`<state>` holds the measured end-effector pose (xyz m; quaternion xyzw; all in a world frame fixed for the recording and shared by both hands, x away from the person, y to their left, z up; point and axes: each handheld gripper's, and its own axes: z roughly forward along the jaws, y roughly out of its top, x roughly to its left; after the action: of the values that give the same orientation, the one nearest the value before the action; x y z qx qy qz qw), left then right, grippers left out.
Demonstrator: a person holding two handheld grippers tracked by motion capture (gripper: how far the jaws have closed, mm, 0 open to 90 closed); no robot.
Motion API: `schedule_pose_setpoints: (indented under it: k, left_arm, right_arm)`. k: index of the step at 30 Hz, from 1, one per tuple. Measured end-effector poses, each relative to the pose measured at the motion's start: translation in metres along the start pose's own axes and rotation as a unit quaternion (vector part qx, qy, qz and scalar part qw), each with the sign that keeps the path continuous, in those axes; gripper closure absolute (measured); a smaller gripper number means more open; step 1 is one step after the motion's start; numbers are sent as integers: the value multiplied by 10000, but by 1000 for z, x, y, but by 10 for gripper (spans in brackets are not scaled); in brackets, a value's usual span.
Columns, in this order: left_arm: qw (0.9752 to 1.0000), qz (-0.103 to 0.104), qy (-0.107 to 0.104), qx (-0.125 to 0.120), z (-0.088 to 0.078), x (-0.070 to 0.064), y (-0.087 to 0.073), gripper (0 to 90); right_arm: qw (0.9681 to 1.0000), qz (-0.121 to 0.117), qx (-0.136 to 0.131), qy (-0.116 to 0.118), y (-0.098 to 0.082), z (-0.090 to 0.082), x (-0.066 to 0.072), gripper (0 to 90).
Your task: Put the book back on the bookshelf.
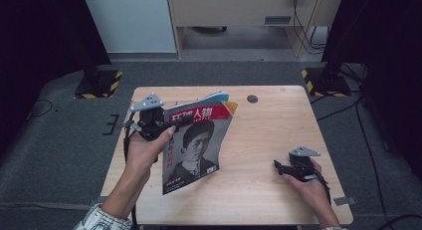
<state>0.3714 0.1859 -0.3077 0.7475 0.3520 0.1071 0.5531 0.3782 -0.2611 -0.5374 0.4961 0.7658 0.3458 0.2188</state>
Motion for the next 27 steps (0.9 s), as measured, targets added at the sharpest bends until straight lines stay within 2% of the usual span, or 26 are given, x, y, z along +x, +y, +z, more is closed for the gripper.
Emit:
schedule_pose_setpoints:
  k: [10,27]
  left_arm:
    - [9999,-44,76,-52,-19,6,-7,863]
    - [9994,-112,320,-102,-56,21,-22,862]
  right_arm:
    - [10000,-15,6,8,0,0,0,304]
    - [10000,-15,5,8,0,0,0,304]
